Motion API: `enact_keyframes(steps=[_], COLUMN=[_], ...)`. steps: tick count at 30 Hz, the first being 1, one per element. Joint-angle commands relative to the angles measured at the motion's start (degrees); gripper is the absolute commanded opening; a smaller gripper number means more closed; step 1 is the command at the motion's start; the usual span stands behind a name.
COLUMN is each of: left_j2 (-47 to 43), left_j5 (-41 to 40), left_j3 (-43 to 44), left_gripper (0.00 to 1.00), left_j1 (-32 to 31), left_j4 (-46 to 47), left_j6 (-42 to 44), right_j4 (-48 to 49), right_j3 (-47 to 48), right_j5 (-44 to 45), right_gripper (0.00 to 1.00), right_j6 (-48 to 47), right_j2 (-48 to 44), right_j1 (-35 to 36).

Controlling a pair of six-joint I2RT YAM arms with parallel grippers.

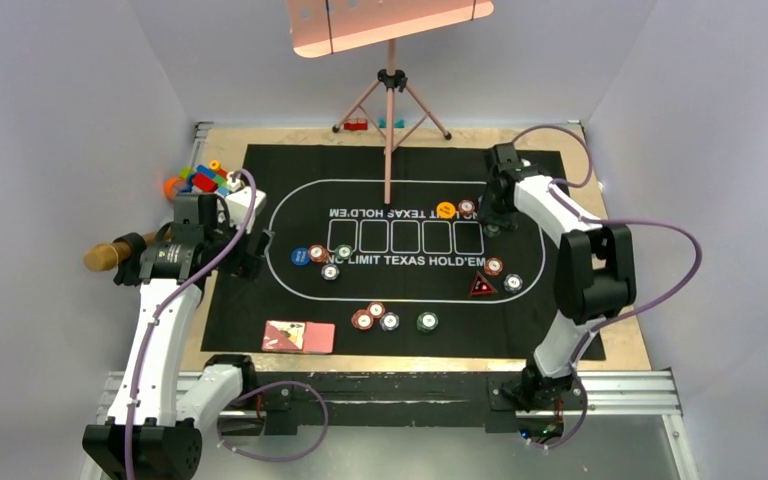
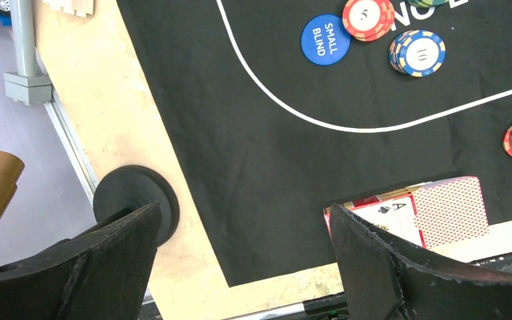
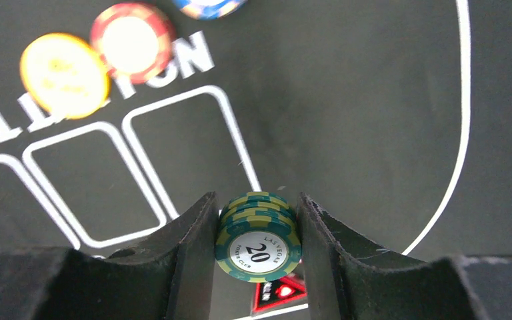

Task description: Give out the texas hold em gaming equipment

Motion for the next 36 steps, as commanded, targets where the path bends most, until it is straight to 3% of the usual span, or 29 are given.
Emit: enact_keyframes(steps=[1,16,26,33,36], left_j2=[0.16,1.28,0.63,0.19,0.06], left_j5=[0.33,0.91,0.82,0.82,0.8], left_j3=[0.39,-0.2,-1.03,-0.88,-0.73], left_gripper=[1.0,1.0,1.0,1.0,1.0], left_j1=[0.38,0.38,0.38,0.38,0.38], left_j4=[0.85,1.52,1.49,1.29,1.08], left_j6=[0.94,1.52,2.08,2.24,2.38], right_j4=[1.7,1.18,1.11,-0.69,-1.22], right_j3=[4.92,16.1,16.26,19.0,19.46], right_j5=[0.39,1.55,1.32,1.37,1.01], right_gripper=[0.02,0.02,0.02,0.14,0.28], right_j6=[-0.96,2.74,3.48,3.5,4.04], right_j2=[3.09,17.21,18.46,21.93,22.66], right_j1=[-4.53,-9.82,-11.38,-11.45,-11.47])
